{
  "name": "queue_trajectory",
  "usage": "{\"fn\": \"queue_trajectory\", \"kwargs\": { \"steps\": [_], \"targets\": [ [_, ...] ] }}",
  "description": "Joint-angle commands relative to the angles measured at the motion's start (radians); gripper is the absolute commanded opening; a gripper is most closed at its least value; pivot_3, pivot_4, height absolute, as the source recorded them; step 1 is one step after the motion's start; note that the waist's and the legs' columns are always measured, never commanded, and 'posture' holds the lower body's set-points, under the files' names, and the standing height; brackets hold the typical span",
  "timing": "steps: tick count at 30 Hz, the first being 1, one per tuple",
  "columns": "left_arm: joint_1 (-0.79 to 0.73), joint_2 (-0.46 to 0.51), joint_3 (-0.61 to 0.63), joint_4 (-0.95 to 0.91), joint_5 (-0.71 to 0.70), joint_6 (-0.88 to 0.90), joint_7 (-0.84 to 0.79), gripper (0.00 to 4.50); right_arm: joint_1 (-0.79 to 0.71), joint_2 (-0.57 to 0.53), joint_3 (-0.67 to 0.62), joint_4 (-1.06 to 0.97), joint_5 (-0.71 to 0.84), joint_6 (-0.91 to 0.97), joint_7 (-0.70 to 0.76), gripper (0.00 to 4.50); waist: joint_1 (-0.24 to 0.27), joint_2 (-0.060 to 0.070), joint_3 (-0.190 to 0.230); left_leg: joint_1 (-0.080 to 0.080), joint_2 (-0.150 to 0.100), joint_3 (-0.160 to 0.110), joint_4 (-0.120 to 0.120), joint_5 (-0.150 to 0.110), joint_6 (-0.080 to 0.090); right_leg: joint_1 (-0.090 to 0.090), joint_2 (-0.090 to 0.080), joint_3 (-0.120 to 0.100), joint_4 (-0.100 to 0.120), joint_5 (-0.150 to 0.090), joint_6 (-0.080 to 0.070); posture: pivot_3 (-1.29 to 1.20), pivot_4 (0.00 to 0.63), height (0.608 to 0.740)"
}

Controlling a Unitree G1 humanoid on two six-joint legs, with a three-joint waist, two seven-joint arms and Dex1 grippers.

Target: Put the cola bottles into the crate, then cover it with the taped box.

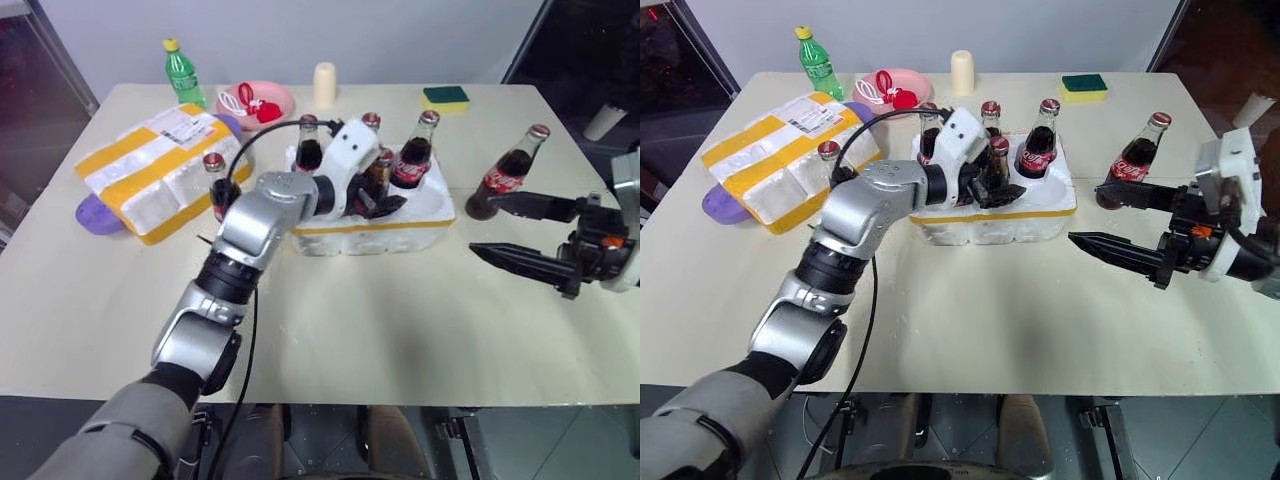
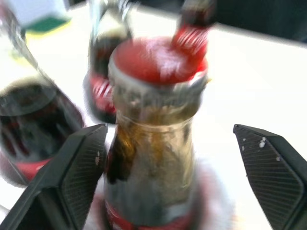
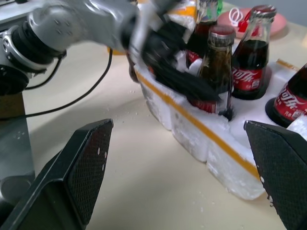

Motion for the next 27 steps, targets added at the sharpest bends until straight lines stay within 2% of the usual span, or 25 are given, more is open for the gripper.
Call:
{"fn": "queue_trajectory", "kwargs": {
  "steps": [1,3,6,8,12,13,16,22,27],
  "targets": [
    [0.075,0.098,0.161,-0.248,-0.17,0.083,-0.059,4.46,-0.024,0.001,0.006,0.006,-0.005,-0.027,0.008,4.5,0.004,0.0,0.0,0.001,0.0,0.0,0.0,0.0,0.0,-0.001,0.0,0.0,0.004,-0.001,0.0,0.0,0.15,0.739],
    [0.15,0.174,0.236,-0.354,-0.256,0.133,-0.085,4.46,-0.03,0.002,0.019,0.017,-0.013,-0.034,0.016,4.5,0.004,0.001,0.0,0.002,0.0,-0.001,0.001,0.0,0.0,-0.001,0.0,0.0,0.006,-0.001,0.0,0.0,0.15,0.739],
    [0.358,0.36,0.434,-0.503,-0.401,0.225,-0.144,4.46,-0.059,0.004,0.064,0.044,-0.031,-0.049,0.034,4.5,-0.004,0.001,0.0,0.004,0.0,0.0,0.001,0.0,0.0,0.001,0.0,0.001,0.006,-0.001,0.0,0.0,0.15,0.739],
    [0.477,0.45,0.529,-0.558,-0.466,0.258,-0.159,4.46,-0.075,0.002,0.083,0.062,-0.041,-0.056,0.047,4.5,-0.002,0.001,0.0,0.004,0.0,0.0,0.001,0.0,0.0,0.001,0.0,0.002,0.006,-0.001,-0.001,0.0,0.15,0.739],
    [0.639,0.531,0.667,-0.595,-0.531,0.259,-0.132,4.46,-0.108,-0.002,0.112,0.095,-0.059,-0.066,0.069,4.5,0.02,0.0,0.0,0.004,0.0,0.0,0.003,0.0,-0.001,0.003,0.0,0.001,0.005,-0.003,-0.005,0.0,0.15,0.739],
    [0.671,0.534,0.681,-0.568,-0.48,0.237,-0.089,4.46,-0.118,-0.003,0.121,0.102,-0.063,-0.068,0.074,4.5,0.024,0.0,0.0,0.004,0.0,0.0,0.004,0.0,-0.001,0.003,0.0,0.001,0.004,-0.004,-0.005,0.0,0.15,0.739],
    [0.704,0.526,0.639,-0.492,-0.341,0.126,-0.003,4.46,-0.15,0.001,0.139,0.118,-0.066,-0.066,0.082,4.5,0.029,0.0,0.0,0.005,0.0,0.0,0.004,0.0,-0.001,0.005,0.0,0.001,0.002,-0.003,-0.006,0.0,0.15,0.739],
    [0.636,0.494,0.482,-0.397,-0.199,0.027,0.106,4.46,-0.177,0.005,0.15,0.13,-0.071,-0.06,0.081,4.5,0.029,0.0,0.0,0.004,0.0,0.0,0.003,0.0,-0.001,0.005,0.0,0.001,0.0,-0.003,-0.006,0.0,0.15,0.739],
    [0.569,0.465,0.404,-0.285,-0.131,-0.035,0.139,4.46,-0.177,0.015,0.145,0.12,-0.064,-0.053,0.069,4.5,0.024,0.0,0.0,0.003,0.0,0.001,0.001,0.0,-0.001,0.002,0.0,0.001,0.002,-0.003,-0.005,0.0,0.15,0.739]
  ]
}}
